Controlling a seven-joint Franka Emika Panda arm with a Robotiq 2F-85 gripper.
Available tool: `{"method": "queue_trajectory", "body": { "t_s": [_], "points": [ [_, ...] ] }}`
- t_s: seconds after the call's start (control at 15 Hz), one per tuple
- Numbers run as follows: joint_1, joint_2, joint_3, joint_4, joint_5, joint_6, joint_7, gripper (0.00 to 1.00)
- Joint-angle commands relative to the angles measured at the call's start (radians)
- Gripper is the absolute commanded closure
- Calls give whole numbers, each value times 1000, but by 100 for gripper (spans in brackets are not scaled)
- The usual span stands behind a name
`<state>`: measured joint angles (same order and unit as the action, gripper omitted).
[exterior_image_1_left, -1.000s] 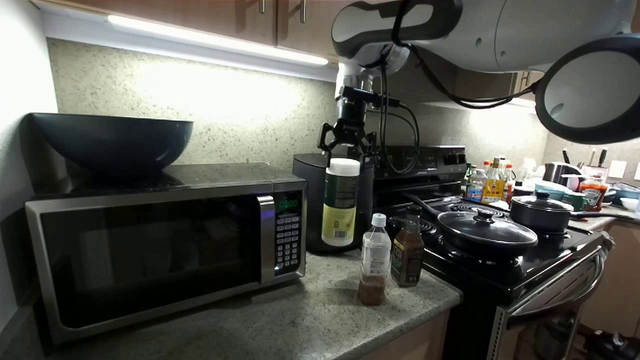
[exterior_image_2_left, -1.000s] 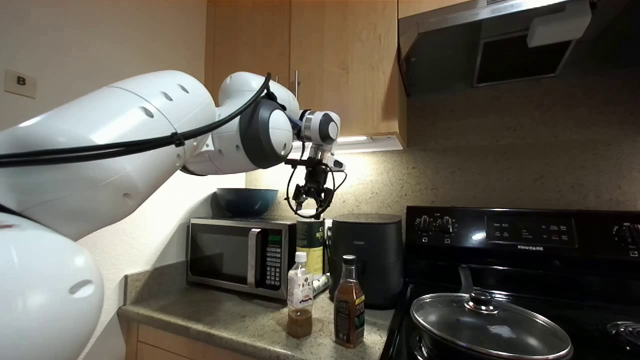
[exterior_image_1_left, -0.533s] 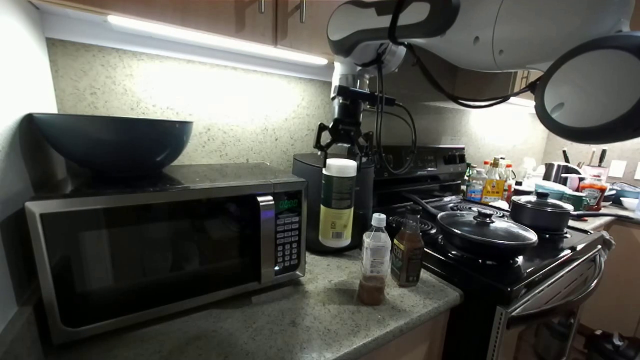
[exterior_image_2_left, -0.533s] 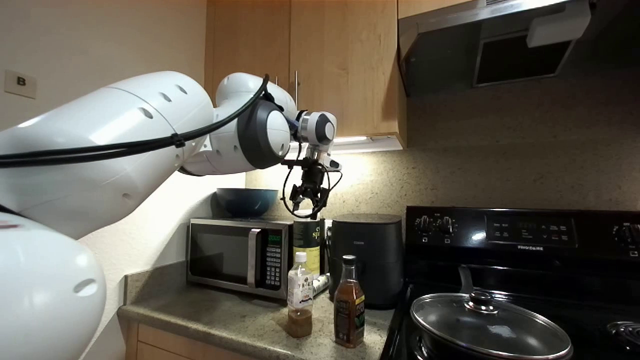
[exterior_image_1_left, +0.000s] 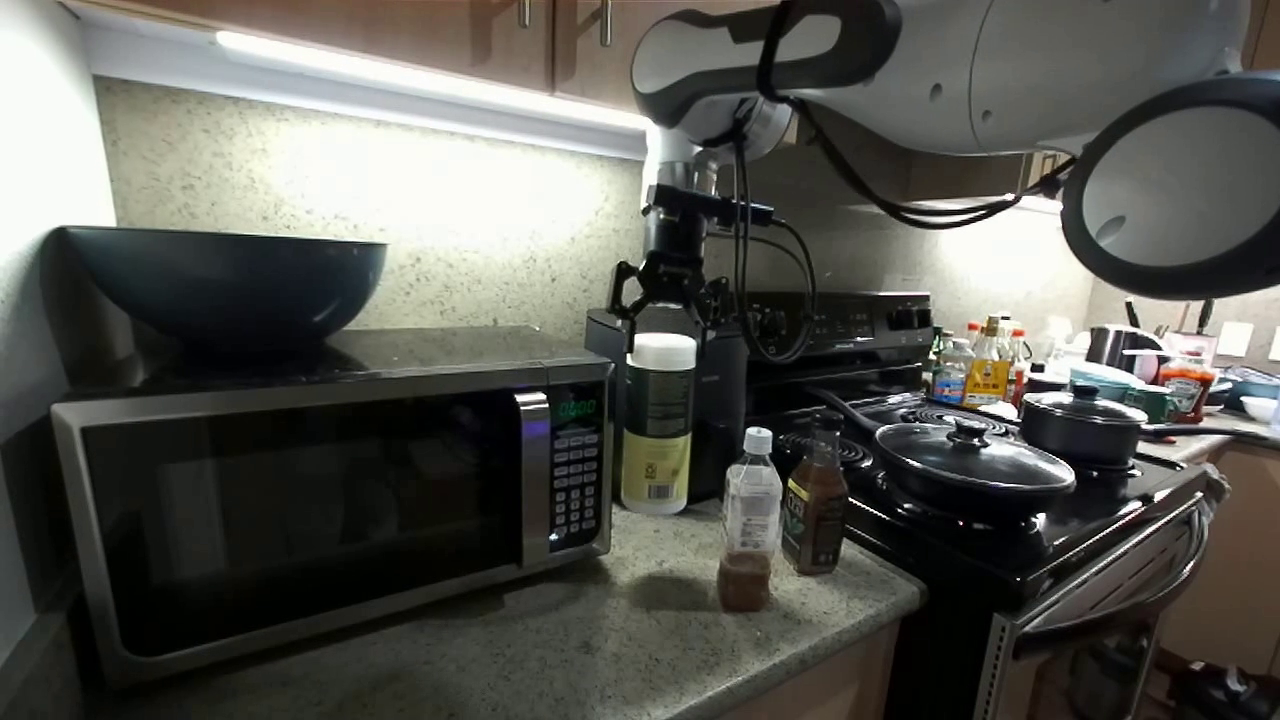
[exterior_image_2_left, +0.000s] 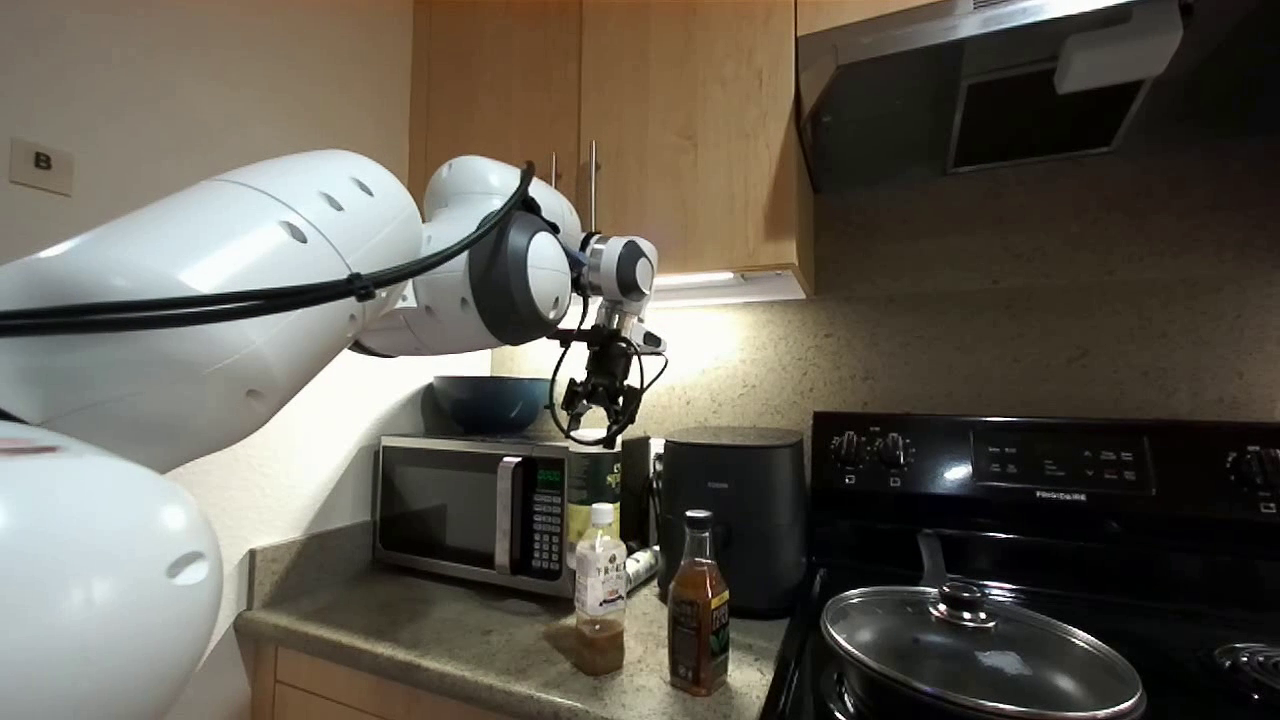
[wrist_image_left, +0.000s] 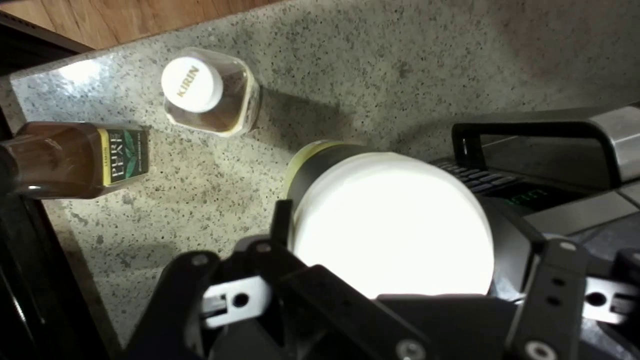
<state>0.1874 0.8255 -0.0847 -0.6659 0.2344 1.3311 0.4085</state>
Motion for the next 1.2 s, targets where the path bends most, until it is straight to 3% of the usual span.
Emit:
{"method": "queue_trajectory", "body": {
  "t_s": [0.0, 0.27, 0.33, 0.4, 0.67, 0.73, 0.93, 1.13],
  "points": [
    [30, -24, 12, -52, 7, 2, 1, 32],
    [51, -37, 4, -100, 4, 21, 14, 32],
    [44, 6, 3, -40, -2, -4, 0, 32],
    [46, 8, 3, -43, -3, -3, 0, 7],
    [45, 15, 3, -42, -3, -3, 0, 7],
    [45, 15, 3, -42, -3, -3, 0, 32],
    [71, -26, 3, -118, -18, 41, -27, 32],
    [68, -99, 2, -263, 5, 162, -13, 32]
  ]
}}
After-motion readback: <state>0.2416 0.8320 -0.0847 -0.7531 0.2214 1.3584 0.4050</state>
